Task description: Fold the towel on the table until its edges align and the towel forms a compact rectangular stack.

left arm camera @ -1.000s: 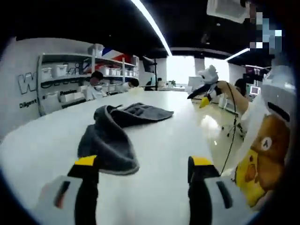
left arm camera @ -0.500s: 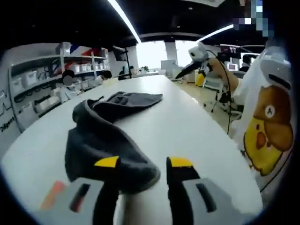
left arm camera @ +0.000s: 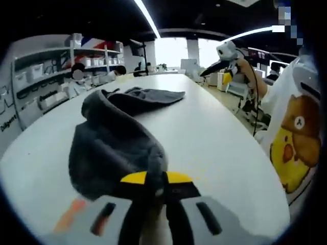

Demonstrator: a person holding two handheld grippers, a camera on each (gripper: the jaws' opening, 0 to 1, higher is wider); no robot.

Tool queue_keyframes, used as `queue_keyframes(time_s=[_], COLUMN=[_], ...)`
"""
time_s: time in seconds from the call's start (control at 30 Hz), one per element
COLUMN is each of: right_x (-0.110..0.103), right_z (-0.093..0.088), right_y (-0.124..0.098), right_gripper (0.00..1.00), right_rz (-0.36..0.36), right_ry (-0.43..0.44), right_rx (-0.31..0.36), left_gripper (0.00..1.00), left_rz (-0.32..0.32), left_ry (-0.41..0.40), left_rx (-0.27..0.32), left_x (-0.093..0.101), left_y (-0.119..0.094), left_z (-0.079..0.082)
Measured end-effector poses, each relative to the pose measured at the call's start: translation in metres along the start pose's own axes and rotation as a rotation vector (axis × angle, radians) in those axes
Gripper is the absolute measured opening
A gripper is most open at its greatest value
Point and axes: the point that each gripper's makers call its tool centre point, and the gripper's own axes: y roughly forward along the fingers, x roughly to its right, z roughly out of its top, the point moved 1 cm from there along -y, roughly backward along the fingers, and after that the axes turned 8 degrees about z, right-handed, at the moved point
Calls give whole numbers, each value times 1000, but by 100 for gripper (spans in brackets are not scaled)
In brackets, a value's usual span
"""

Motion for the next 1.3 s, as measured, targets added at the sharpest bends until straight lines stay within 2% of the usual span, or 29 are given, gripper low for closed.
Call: queue_keyframes(time_s=[0.13, 0.27, 0.33, 0.37, 0.4, 0.57, 0.63, 0.77, 0.87, 0.9, 1.0, 1.03, 1.1, 1.2, 1.3], right_x=[5, 9, 9, 10, 11, 12, 12, 10, 10, 10, 11, 11, 11, 11, 12], right_z=[2, 2, 0, 0, -1, 2, 4, 4, 2, 1, -1, -1, -2, -3, -6], right_y=[-1, -1, 0, 0, -1, -3, -5, -8, -9, -10, -11, -11, -13, -14, -15], right_gripper=[100, 100, 100, 100, 100, 100, 100, 100, 100, 100, 100, 100, 100, 100, 100], right_rz=[-14, -18, -17, -18, -19, -27, -29, -27, -27, -28, -31, -31, -32, -32, -31], right_ry=[-8, -4, -1, 0, 0, -4, -12, -20, -24, -26, -25, -25, -26, -27, -24], right_rx=[-7, -8, -12, -13, -13, -4, 0, 4, -2, -6, -5, -5, -2, 2, 1], left_gripper=[7, 6, 6, 6, 6, 6, 6, 6, 5, 5, 5, 5, 5, 5, 5], left_rz=[0, 7, 34, 39, 64, 162, 229, 342, 395, 408, 458, 460, 495, 526, 547], left_ry=[-22, -69, -77, -78, -76, -86, -93, -60, -40, -48, -37, -35, -18, 20, 38], left_rx=[-19, 33, 89, 97, 133, 235, 284, 330, 360, 386, 411, 412, 417, 419, 408], left_x=[-4, -13, -23, -24, -33, -68, -86, -107, -114, -116, -119, -119, -117, -111, -107], left_y=[-3, -18, -31, -33, -44, -77, -94, -121, -139, -148, -167, -168, -184, -196, -202], left_z=[4, 30, 52, 56, 73, 127, 153, 190, 215, 229, 256, 259, 280, 290, 290])
